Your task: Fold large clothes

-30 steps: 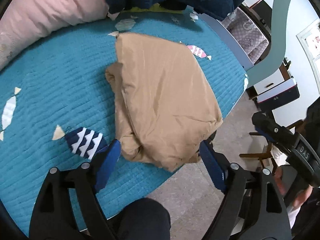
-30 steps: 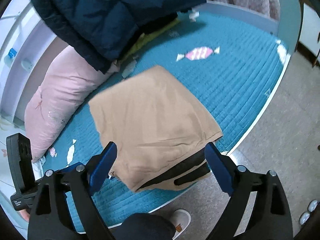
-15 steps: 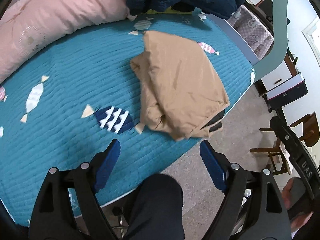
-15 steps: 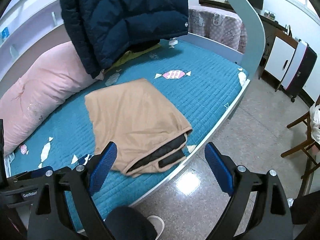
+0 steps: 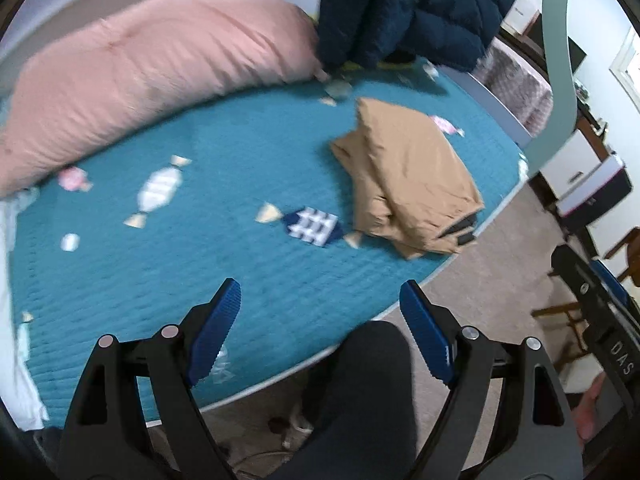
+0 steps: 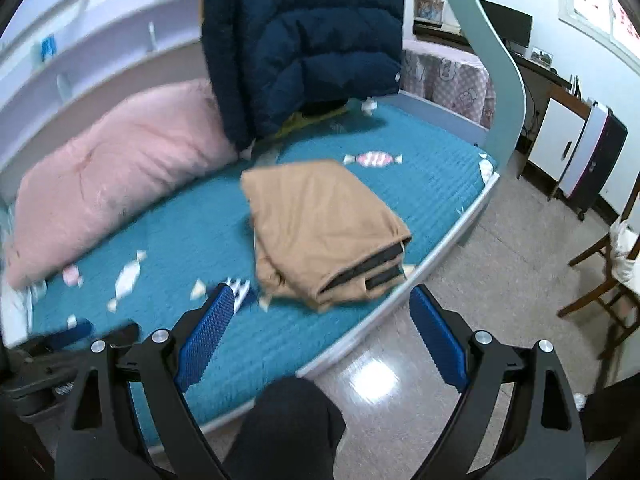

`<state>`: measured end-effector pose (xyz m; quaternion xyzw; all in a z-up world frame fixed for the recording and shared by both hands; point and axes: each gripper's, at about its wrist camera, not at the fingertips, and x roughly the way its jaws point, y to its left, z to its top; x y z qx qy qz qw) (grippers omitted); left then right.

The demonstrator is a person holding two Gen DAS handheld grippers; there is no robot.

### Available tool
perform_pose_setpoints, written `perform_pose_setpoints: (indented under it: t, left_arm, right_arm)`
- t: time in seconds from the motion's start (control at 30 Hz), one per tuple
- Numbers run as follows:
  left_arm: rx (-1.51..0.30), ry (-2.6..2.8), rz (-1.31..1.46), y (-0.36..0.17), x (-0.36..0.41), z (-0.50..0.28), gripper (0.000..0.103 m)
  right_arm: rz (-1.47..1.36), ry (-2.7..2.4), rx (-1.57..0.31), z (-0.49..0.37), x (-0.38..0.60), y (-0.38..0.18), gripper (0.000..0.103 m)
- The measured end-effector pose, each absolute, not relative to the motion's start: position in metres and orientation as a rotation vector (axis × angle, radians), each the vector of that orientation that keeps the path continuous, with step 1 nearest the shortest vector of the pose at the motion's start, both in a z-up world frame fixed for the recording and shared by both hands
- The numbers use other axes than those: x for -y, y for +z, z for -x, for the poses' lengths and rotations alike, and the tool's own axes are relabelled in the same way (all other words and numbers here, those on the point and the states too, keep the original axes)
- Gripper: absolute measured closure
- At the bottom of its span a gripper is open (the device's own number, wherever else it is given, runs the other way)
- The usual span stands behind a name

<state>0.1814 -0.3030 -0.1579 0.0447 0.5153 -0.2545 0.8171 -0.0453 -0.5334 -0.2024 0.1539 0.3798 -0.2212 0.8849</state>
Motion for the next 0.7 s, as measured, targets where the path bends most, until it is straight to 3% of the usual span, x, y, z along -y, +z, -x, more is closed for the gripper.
perform_pose_setpoints:
  t: [0.7]
  left_arm:
    - [-0.788,-0.356,-0.047,-0.062,0.139,-0.107,0.014]
  right_arm:
    - [-0.217,-0.298,-0.59,0.101,0.396,-0.116,0.017]
